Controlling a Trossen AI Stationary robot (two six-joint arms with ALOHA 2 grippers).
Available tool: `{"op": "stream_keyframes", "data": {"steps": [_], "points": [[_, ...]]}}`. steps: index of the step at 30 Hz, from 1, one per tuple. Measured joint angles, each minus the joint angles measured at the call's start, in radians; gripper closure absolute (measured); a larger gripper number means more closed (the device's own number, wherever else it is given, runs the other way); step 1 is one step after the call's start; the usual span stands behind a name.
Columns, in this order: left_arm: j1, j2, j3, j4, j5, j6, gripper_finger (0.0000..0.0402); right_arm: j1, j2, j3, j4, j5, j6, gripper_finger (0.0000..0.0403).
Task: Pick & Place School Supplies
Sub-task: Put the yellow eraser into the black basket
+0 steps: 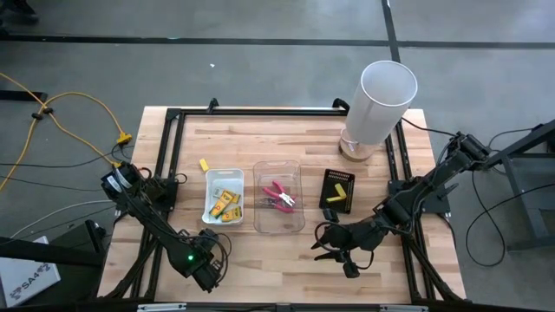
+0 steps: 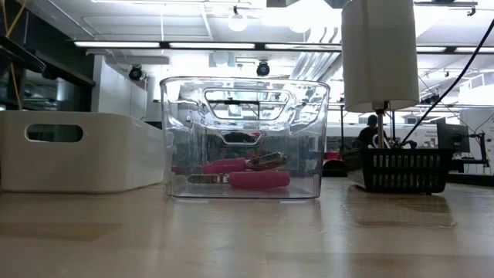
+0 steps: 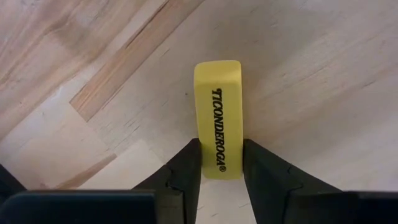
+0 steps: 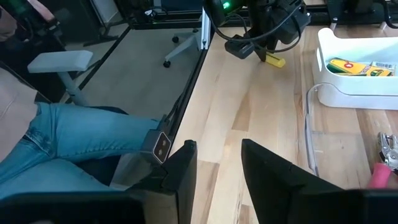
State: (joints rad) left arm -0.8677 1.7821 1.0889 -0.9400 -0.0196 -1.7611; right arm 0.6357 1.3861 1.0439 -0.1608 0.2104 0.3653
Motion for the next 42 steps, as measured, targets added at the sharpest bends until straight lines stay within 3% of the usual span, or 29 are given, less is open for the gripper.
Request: {"op": "stream_keyframes", "data": {"steps": [17,31,42], "points": [[0.004,-0.022,0.002,0.101,0.015,0.067,0.0301,-0.001,0.0,0.0,0.0,0.0,-0.003,0.0285],[0.106,-0.023,0.002,0.468,0.007,0.515,0.0301,-0.001,0.0,0.0,0.016,-0.002,-0.023,0.0285],[0.214,-0.054,0.002,0.642,0.082,0.809,0.0301,0.0,0.062,-0.001,0.026,-0.008,-0.086,0.0285]]}}
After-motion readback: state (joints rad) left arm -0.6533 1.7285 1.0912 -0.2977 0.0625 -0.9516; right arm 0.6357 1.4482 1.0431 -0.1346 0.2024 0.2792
